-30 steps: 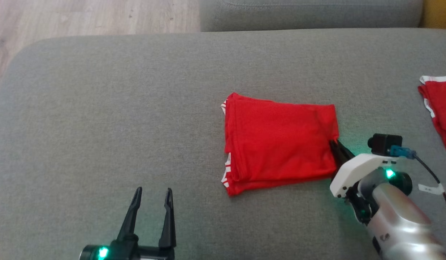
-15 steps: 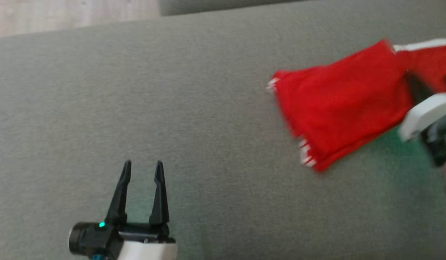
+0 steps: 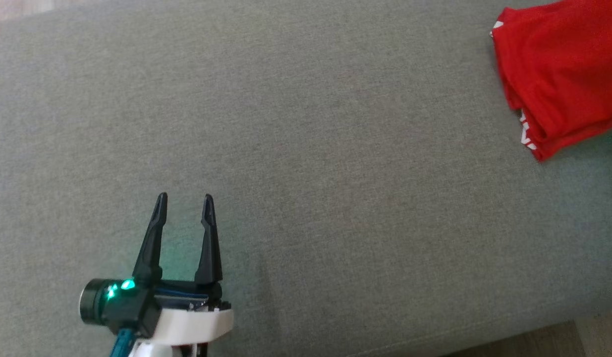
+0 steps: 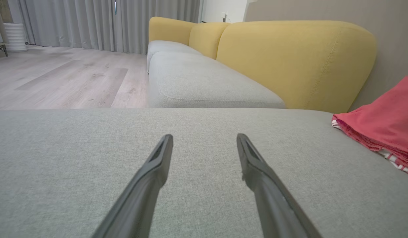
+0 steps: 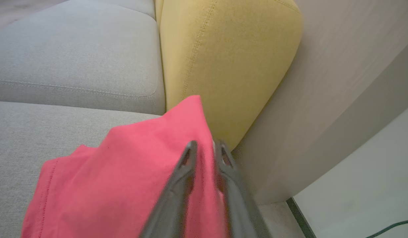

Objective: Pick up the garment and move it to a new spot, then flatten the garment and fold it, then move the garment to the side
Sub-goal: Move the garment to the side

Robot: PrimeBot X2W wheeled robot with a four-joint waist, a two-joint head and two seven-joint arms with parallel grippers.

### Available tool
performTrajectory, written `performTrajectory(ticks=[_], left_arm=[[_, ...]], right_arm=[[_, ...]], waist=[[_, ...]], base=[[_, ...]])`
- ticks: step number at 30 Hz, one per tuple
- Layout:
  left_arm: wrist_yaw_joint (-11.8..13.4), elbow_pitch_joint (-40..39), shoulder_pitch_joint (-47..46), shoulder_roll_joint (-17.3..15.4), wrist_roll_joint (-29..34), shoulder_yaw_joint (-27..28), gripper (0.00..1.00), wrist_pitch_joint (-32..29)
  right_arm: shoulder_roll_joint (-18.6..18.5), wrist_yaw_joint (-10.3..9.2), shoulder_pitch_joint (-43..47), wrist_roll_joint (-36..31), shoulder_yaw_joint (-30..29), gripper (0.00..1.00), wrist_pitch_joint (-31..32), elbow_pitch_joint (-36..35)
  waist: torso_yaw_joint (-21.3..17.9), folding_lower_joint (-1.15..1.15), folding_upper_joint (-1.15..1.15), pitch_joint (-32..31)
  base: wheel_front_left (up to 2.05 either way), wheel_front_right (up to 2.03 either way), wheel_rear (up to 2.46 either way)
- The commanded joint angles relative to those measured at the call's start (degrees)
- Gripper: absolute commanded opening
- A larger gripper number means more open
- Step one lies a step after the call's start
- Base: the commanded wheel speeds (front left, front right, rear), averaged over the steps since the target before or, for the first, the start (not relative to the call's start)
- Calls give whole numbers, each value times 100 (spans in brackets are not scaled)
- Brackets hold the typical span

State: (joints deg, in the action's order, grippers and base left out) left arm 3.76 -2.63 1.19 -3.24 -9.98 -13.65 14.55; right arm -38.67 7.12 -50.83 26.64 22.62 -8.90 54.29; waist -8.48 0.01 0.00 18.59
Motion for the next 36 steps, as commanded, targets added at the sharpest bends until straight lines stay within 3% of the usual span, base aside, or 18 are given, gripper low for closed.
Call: performTrajectory(ticks=[1, 8, 11, 27, 30, 36], left_arm=[[57, -60, -172, 36, 110, 182, 100, 45], [5, 157, -190, 36, 67, 203, 100, 45], [8, 192, -111, 36, -27, 215, 100, 45], [104, 417, 590, 36, -312, 201, 100, 45], [102, 427, 721, 36, -271, 270, 100, 45], [100, 429, 1039, 36, -134, 515, 100, 45]], right_arm=[[-162, 36, -8, -127, -53, 100, -202, -101], [360, 36, 551, -299, -258, 100, -526, -302], [717, 36, 1099, -325, -382, 100, -594, -696], [2896, 36, 4946, -939, -1422, 100, -609, -4128], [3120, 36, 5466, -1155, -1560, 100, -609, -4582], [3204, 36, 6061, -1582, -1512, 100, -609, -4907]], waist=[[-42, -1, 0, 20], [26, -1, 0, -282], [114, -1, 0, -517], [914, -1, 0, -2075], [985, -1, 0, -2228], [1044, -1, 0, -2414]], base=[[0, 0, 0], [0, 0, 0], [0, 0, 0], [0, 0, 0], [0, 0, 0], [0, 0, 0]])
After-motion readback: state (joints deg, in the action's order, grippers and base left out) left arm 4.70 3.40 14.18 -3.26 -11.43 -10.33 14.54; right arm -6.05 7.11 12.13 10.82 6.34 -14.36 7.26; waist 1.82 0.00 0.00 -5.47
